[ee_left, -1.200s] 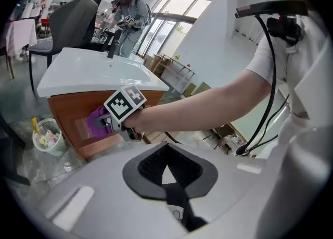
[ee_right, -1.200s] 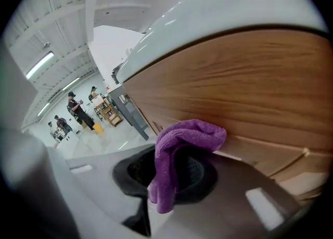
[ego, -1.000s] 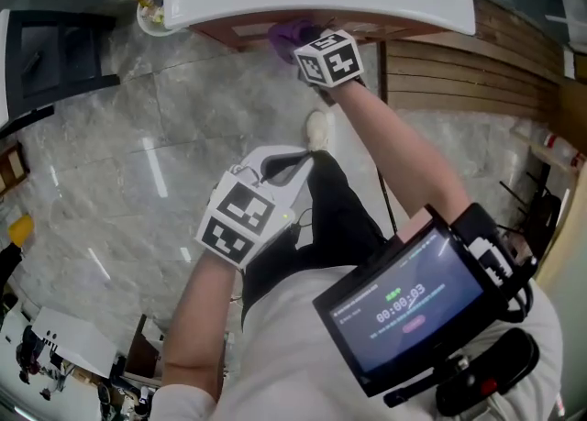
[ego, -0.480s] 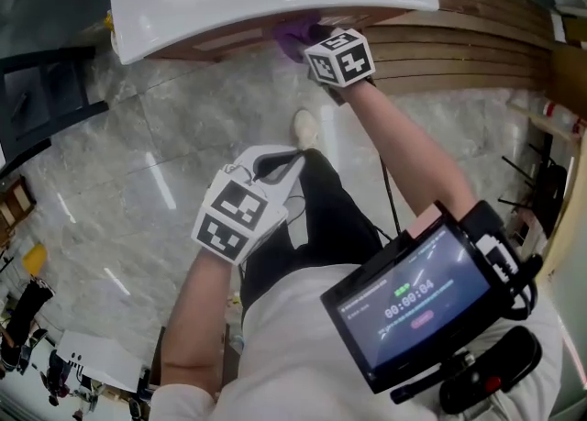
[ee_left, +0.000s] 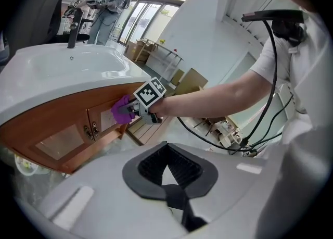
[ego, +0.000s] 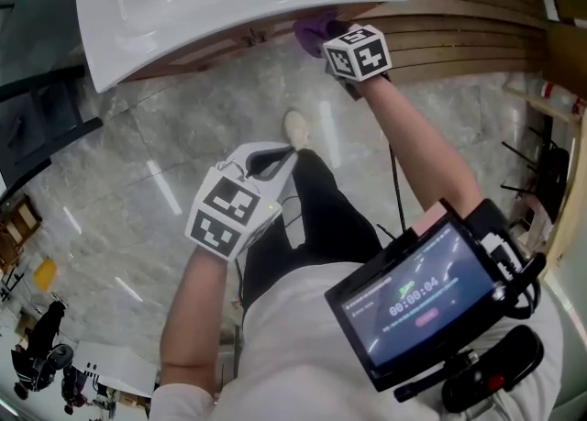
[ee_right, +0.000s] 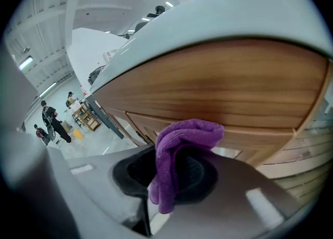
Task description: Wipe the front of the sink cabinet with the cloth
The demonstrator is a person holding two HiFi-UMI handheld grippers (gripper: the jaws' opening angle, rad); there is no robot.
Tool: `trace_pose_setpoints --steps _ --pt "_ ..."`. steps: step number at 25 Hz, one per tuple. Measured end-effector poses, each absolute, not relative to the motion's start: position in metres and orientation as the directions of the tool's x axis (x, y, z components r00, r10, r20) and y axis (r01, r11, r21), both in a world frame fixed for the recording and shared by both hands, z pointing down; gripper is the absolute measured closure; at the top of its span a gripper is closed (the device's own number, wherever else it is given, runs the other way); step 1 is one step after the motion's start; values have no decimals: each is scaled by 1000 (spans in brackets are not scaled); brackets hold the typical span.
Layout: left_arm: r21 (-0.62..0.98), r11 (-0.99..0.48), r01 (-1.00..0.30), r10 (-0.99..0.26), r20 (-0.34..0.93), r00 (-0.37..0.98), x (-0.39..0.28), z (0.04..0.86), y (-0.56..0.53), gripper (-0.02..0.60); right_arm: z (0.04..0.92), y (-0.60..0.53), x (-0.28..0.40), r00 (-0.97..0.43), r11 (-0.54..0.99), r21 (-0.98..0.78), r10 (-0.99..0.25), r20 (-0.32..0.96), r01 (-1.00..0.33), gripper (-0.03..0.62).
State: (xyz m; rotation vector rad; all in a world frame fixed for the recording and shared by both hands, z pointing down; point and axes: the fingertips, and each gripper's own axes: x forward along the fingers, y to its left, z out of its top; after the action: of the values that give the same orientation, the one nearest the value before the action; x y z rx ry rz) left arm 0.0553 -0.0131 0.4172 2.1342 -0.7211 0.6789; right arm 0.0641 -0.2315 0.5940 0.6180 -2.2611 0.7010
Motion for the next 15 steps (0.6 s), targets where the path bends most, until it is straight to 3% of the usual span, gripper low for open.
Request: trace_pose_setpoints --steps 15 --pt "514 -544 -663 -254 653 714 82 423 -19 577 602 -284 184 -509 667 -186 -329 796 -722 522"
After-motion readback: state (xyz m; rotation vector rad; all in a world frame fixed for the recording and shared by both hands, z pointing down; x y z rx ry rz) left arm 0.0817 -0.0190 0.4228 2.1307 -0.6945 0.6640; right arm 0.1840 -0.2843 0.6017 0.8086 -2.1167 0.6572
